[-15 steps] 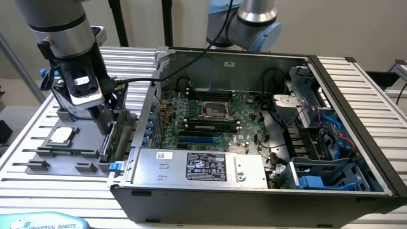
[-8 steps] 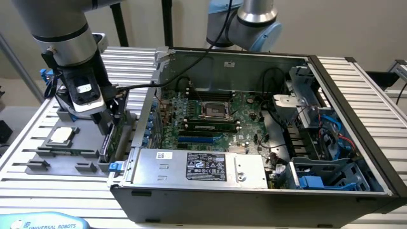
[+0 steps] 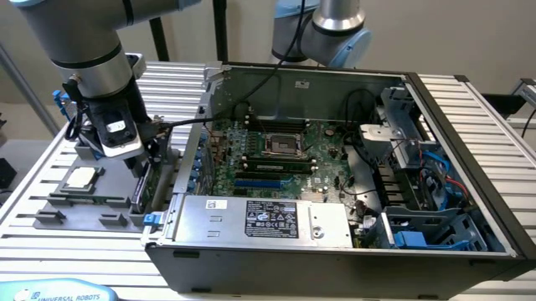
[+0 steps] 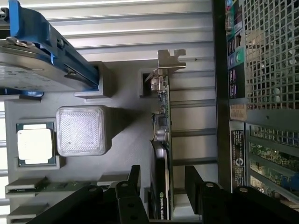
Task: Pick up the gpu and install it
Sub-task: 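Pick up the gpu and move the gpu toward the slot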
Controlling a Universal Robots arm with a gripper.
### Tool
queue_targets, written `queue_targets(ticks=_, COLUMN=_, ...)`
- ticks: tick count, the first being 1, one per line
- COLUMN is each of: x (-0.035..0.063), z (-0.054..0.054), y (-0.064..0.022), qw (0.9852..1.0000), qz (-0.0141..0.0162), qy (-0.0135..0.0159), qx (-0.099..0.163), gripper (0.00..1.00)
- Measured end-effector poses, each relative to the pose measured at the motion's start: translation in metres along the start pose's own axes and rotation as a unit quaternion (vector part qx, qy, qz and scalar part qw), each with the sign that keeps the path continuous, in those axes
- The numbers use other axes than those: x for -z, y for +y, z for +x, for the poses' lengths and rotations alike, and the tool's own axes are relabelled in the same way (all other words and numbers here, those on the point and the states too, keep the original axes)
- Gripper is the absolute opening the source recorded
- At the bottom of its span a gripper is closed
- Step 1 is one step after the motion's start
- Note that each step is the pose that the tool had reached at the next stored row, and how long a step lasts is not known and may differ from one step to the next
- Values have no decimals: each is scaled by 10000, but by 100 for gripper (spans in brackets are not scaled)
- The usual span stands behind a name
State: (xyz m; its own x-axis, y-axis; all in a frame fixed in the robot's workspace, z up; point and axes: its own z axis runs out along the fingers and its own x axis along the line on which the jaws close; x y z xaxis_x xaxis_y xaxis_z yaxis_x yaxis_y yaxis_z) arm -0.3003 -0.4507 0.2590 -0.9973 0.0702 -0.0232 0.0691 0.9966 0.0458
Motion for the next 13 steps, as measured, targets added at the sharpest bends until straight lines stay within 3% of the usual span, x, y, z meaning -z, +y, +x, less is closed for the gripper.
queue_targets(ticks=13, x=-214, z=15, y=11, qw=10000, qz=0, qy=-8, qx=-2, gripper=51)
